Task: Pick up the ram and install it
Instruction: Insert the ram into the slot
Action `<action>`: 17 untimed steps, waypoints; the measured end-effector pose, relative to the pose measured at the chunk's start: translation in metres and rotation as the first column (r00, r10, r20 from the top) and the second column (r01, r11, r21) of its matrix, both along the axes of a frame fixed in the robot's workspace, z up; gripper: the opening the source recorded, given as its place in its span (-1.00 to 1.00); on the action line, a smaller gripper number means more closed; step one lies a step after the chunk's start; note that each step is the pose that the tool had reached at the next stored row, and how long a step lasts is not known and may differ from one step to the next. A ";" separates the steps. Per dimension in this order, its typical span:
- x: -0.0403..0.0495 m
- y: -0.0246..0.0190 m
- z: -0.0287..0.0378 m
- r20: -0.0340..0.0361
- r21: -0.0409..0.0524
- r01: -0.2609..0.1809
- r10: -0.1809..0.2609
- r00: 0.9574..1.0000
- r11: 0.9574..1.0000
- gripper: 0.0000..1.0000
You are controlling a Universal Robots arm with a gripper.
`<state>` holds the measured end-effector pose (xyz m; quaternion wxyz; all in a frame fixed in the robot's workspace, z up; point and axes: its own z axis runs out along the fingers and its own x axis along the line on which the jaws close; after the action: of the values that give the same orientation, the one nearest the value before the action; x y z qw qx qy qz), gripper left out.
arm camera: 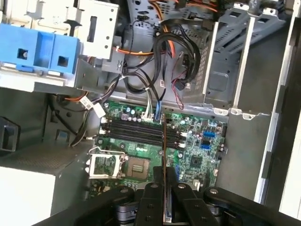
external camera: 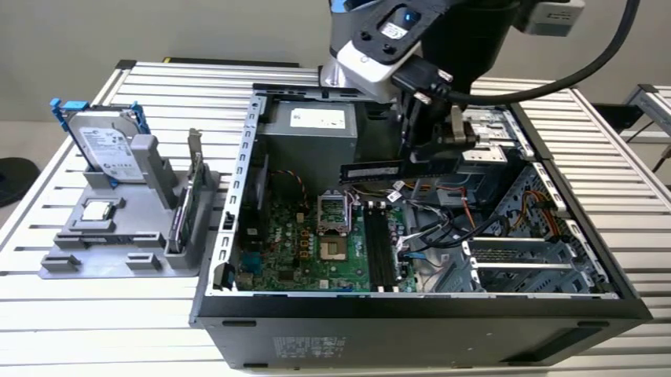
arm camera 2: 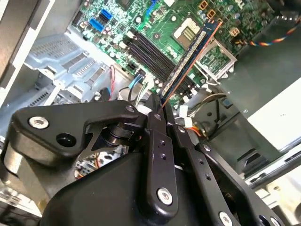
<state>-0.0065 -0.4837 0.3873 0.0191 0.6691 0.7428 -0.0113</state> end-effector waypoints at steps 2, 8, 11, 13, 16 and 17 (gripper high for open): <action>0.0000 0.0000 -0.0001 0.000 0.000 0.036 -0.036 0.999 0.999 -1.00; 0.0000 0.0000 -0.0003 0.000 0.000 0.144 -0.144 0.990 0.990 -1.00; 0.0000 -0.0001 -0.0005 0.000 0.000 0.197 -0.197 0.980 0.980 -1.00; 0.0000 0.0000 -0.0005 0.000 0.000 0.234 -0.234 0.972 0.972 -1.00; 0.0000 0.0000 -0.0005 0.000 0.000 0.287 -0.287 0.958 0.958 -1.00; 0.0000 0.0000 -0.0006 0.000 0.000 0.303 -0.303 0.953 0.953 -1.00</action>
<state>-0.0065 -0.4837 0.3867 0.0171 0.7749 0.6316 -0.0141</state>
